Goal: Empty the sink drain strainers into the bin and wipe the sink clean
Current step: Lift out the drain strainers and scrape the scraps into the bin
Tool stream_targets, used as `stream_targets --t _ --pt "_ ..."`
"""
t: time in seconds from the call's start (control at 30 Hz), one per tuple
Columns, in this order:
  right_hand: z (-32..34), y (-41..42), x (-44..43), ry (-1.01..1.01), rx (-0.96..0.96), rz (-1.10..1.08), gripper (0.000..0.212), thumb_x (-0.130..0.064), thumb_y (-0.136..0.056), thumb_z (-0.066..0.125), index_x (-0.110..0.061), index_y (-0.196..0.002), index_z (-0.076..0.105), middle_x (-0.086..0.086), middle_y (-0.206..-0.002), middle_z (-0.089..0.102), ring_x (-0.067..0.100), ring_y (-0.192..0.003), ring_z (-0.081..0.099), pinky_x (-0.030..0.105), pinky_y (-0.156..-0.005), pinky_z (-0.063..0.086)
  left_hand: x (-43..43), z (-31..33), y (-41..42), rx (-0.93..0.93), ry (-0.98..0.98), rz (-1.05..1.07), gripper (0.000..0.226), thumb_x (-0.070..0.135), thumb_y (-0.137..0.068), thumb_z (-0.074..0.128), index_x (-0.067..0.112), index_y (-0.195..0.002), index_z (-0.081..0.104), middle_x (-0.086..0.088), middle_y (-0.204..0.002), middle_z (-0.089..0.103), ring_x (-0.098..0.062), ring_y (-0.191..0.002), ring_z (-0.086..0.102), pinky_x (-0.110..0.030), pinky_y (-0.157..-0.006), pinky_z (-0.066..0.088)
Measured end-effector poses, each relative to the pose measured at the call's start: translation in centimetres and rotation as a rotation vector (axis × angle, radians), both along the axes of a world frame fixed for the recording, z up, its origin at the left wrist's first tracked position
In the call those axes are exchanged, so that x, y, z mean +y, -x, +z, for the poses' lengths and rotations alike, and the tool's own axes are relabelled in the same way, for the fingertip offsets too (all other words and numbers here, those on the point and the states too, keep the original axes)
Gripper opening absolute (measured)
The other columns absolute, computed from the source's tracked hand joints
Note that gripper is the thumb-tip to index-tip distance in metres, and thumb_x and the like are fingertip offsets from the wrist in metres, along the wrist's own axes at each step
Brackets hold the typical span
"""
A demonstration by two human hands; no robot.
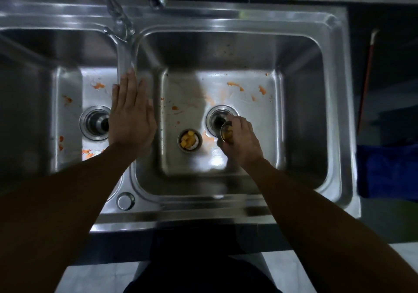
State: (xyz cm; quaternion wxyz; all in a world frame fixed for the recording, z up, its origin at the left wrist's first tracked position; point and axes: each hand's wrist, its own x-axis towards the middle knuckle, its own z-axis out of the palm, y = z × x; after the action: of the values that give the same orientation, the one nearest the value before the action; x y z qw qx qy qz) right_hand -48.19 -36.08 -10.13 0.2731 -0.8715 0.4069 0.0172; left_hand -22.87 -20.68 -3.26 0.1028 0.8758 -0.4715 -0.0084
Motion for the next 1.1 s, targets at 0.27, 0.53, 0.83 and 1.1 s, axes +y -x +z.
stream_targets --t 0.27,0.53,0.83,1.1 --pt "1.0 3.6 -1.0 -0.017 0.168 -0.015 0.08 -0.045 -0.081 0.073 -0.018 -0.146 0.033 0.005 -0.138 0.046 0.023 -0.124 0.043 0.039 -0.098 0.051 0.2 -0.6 -0.4 -0.015 0.005 -0.005 0.054 0.03 -0.108 0.019 0.015 -0.159 0.014 -0.016 -0.167 0.011 -0.025 -0.157 0.002 -0.043 -0.128 0.005" --pt "1.5 3.7 -1.6 -0.059 0.191 0.019 0.076 -0.035 -0.081 0.076 -0.017 -0.144 0.037 0.004 -0.14 0.042 0.022 -0.128 0.041 0.039 -0.098 0.051 0.1 -0.6 -0.3 -0.015 0.014 0.0 0.055 0.034 -0.108 0.014 0.014 -0.159 0.015 -0.015 -0.168 0.012 -0.024 -0.157 0.003 -0.042 -0.128 0.005" --pt "1.4 3.0 -0.9 -0.066 0.215 0.017 0.076 -0.03 -0.081 0.076 -0.009 -0.144 0.039 0.011 -0.142 0.043 0.03 -0.131 0.043 0.037 -0.108 0.04 0.2 -0.5 -0.4 -0.007 0.003 -0.007 0.055 0.03 -0.107 0.018 0.011 -0.158 0.018 -0.017 -0.167 0.014 -0.028 -0.157 0.006 -0.043 -0.128 0.005" --pt "4.4 3.1 0.6 -0.094 0.22 -0.027 0.07 -0.043 -0.104 0.04 -0.01 -0.159 0.013 0.012 -0.167 0.009 0.024 -0.156 0.003 0.036 -0.126 0.0 0.1 0.1 -0.2 0.028 -0.011 -0.008 0.056 0.03 -0.107 0.02 0.003 -0.155 0.022 -0.021 -0.165 0.018 -0.031 -0.156 0.011 -0.045 -0.128 0.009"
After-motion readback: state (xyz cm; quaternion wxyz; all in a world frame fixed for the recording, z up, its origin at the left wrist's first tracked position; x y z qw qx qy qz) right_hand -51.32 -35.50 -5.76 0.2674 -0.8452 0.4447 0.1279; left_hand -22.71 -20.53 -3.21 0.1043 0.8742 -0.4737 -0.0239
